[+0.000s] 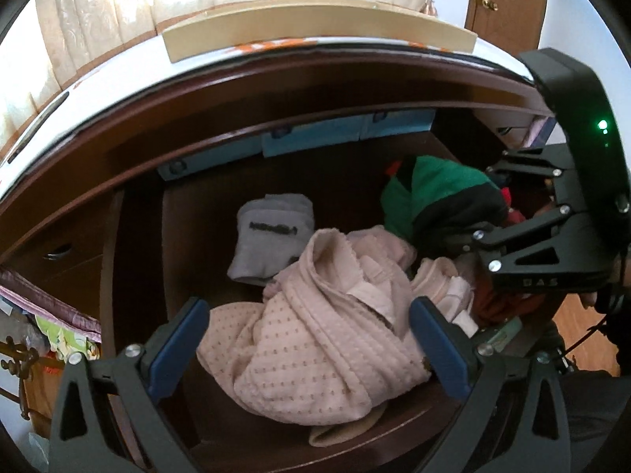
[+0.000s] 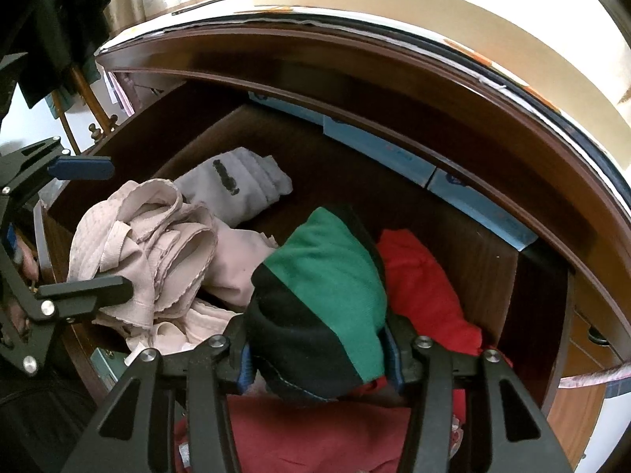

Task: Take underwear out of drawer
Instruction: 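Grasp the green-and-black sock bundle with the right tool while the left tool grasps beige dotted underwear, then lift both held garments out of the drawer toward the cardboard tray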

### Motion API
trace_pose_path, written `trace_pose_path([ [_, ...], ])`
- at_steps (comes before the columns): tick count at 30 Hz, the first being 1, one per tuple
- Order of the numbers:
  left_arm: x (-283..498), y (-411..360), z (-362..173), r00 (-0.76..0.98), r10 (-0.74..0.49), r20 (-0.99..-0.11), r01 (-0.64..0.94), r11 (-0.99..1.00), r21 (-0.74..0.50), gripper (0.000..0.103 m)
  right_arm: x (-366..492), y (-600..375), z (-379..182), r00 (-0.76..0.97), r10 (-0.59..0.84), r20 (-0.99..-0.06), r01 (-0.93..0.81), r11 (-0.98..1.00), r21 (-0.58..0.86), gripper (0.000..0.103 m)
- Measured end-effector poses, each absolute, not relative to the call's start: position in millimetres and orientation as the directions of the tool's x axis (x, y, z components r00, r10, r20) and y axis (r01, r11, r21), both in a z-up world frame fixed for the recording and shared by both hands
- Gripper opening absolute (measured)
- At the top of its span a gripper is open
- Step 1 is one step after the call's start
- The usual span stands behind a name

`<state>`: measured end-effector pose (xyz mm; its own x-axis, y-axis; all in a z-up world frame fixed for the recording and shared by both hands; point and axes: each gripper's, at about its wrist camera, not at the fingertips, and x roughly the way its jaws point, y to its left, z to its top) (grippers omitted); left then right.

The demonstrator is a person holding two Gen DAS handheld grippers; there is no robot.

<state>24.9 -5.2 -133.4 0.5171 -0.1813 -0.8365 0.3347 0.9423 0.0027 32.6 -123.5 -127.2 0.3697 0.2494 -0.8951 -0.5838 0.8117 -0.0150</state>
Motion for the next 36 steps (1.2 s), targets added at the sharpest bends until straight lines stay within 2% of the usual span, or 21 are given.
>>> trace_pose_path([
  [6,27.9,-7.9,-140.8,0.493,-0.2,-0.847,0.346,0.938,-0.021,0.098,32.0,-121.3,-128.8,0.371,0.242,-0.897,-0.59,0.807,-0.026,0.052],
  [9,30.5,-7.6,-149.3,0.456,-0.213,-0.864,0.351,0.935,-0.045,0.087,31.9,-120.8,-129.1,0.371,0.242,-0.896,-0.59,0.807,-0.027,0.052],
  [11,29.7,-6.7,-151.7,0.445,-0.233,-0.865,0.355,0.932,-0.069,0.084,31.9,-120.8,-129.0,0.371,0.242,-0.897,-0.59,0.807,-0.026,0.052],
  [24,22.8,-1.1,-149.5,0.439,-0.23,-0.868,0.369,0.928,-0.059,0.046,30.6,-121.6,-126.6,0.381,0.248,-0.891,-0.594,0.804,-0.03,0.052],
  [31,19.4,3.4,-140.7,0.472,-0.233,-0.85,0.357,0.933,-0.057,0.037,24.4,-124.8,-119.0,0.421,0.262,-0.868,-0.592,0.805,-0.044,0.05],
  [36,19.4,7.4,-131.3,0.501,-0.239,-0.832,0.347,0.936,-0.06,0.037,20.5,-125.8,-113.3,0.458,0.27,-0.847,-0.59,0.805,-0.063,0.049],
])
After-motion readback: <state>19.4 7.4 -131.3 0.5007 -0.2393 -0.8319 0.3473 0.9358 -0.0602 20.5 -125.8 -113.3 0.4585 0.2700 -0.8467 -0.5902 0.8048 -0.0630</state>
